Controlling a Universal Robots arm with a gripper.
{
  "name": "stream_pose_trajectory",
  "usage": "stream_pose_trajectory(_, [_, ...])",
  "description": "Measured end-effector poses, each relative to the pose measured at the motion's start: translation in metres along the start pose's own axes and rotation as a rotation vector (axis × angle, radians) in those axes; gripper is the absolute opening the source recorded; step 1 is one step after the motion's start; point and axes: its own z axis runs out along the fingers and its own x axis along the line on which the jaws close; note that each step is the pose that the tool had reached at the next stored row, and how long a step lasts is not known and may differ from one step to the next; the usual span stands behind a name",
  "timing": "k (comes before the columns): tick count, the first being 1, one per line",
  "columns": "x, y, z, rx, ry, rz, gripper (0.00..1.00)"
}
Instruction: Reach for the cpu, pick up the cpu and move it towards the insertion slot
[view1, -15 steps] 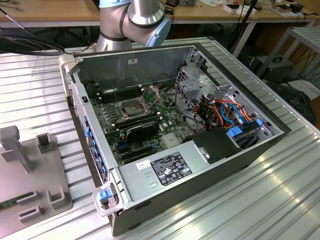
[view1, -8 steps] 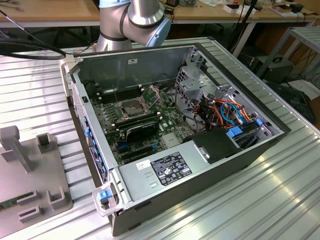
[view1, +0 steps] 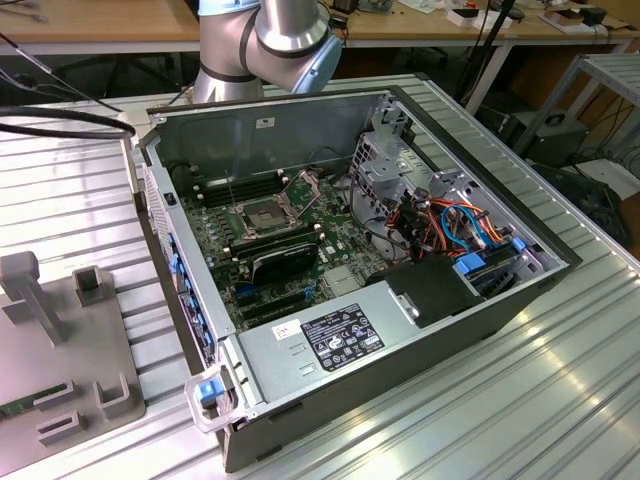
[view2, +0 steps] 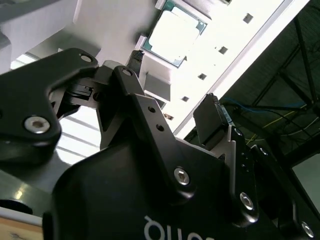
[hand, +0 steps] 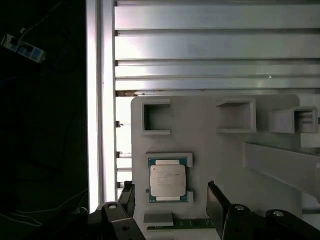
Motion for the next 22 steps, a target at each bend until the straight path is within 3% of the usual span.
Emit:
stream_pose_trajectory(10, [0.0000, -0.0081, 0.0243, 0.0000, 0.0000, 0.000, 0.69])
stream_pose_trajectory(11, [-0.0001, -0.0106, 0.0294, -0.0001, -0.0002, 0.000, 0.69])
stream_pose_trajectory(13, [-0.0001, -0.0133, 0.0337, 0.0000, -0.0001, 0.000, 0.69])
stream_pose_trajectory(16, [-0.0026, -0.0139, 0.0460, 0.0000, 0.0026, 0.000, 0.69])
stream_pose_trajectory(20, [-0.0050, -0.0141, 0.0524, 0.0001, 0.0053, 0.000, 0.69])
stream_pose_trajectory(22, [-0.0050, -0.0142, 0.0524, 0.0002, 0.0056, 0.000, 0.69])
